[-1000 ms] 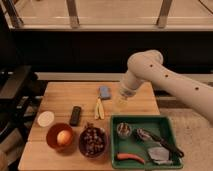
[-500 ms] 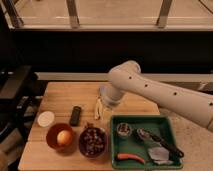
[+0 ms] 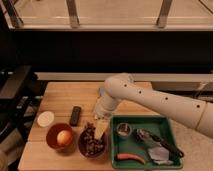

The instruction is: Place grapes in paper cup

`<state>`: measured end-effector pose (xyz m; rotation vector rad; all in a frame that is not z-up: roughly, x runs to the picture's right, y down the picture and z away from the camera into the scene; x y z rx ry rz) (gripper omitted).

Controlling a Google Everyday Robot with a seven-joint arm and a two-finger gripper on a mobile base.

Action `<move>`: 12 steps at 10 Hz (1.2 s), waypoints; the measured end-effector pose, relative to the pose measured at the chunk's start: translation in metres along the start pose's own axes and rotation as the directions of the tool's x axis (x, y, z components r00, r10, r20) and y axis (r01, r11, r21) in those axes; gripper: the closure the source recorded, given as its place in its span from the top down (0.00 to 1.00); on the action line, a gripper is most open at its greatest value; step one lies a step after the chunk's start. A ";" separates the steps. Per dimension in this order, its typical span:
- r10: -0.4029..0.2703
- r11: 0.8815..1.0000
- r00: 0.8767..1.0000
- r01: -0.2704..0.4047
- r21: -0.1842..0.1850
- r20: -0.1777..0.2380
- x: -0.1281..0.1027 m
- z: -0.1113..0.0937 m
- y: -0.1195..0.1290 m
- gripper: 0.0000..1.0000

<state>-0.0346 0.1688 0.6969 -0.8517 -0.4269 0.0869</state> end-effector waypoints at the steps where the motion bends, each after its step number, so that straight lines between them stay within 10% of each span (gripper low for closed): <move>1: 0.001 1.000 1.000 -0.001 0.001 0.000 0.001 0.000 0.000 0.80; 12: -0.029 0.997 0.994 0.035 -0.064 0.102 0.007 0.072 -0.006 0.80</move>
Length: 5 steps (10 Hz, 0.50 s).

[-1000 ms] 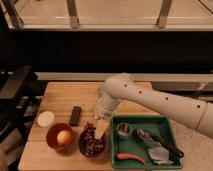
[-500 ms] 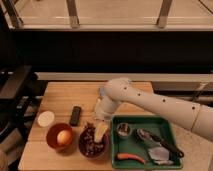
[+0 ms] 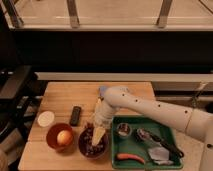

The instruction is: Place grapes in paper cup

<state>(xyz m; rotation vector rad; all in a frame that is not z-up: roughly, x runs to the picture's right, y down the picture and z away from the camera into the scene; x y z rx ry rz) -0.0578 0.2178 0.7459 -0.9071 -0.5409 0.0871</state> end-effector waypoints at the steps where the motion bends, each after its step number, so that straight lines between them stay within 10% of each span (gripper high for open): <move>1: 0.001 1.000 1.000 -0.001 0.001 0.008 0.002 0.007 -0.006 0.80; 5: 0.007 1.000 0.999 -0.007 -0.009 0.032 0.005 0.027 -0.020 0.59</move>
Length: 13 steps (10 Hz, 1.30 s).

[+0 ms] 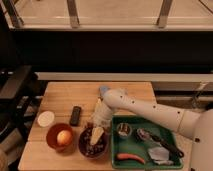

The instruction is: Place grapes in paper cup

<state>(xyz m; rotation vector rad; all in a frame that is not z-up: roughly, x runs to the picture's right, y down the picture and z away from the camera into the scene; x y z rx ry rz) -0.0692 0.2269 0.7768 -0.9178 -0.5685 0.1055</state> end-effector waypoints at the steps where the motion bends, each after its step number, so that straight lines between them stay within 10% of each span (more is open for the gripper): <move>1: -0.004 1.000 1.000 0.004 0.000 -0.003 -0.002 0.001 -0.001 0.49; 6: -0.012 0.999 0.999 0.014 0.041 -0.033 -0.018 -0.028 0.005 0.03; 13: 0.005 0.992 0.997 0.005 0.129 -0.077 -0.027 -0.077 0.011 0.00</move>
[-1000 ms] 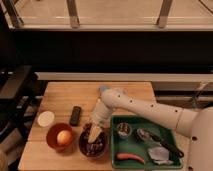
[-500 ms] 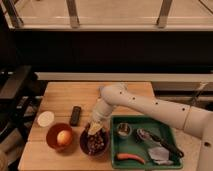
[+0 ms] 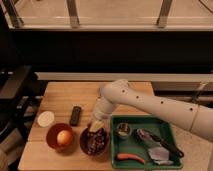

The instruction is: Place grapes in paper cup

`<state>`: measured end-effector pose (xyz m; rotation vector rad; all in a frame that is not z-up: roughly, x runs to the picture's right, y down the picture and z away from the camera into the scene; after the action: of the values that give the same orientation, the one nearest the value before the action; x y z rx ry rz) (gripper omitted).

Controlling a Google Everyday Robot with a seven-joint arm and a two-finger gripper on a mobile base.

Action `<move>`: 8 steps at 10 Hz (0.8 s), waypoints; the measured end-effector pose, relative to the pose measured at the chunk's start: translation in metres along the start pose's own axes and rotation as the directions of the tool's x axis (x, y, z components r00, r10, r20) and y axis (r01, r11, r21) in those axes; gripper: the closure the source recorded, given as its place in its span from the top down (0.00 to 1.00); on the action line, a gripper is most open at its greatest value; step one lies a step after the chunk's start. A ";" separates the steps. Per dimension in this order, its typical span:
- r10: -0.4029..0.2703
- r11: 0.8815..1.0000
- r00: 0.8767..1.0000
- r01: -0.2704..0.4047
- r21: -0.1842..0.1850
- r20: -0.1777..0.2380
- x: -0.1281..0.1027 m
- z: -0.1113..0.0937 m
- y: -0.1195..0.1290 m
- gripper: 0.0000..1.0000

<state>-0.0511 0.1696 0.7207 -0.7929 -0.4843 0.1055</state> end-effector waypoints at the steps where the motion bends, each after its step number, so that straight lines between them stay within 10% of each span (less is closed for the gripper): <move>1: 0.005 1.000 1.000 -0.005 0.014 -0.014 -0.004 -0.015 -0.002 0.00; 8: -0.048 0.986 0.993 0.064 0.151 -0.112 -0.073 -0.116 -0.049 0.00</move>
<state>-0.0678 0.0392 0.6584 -0.6290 -0.3904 0.0469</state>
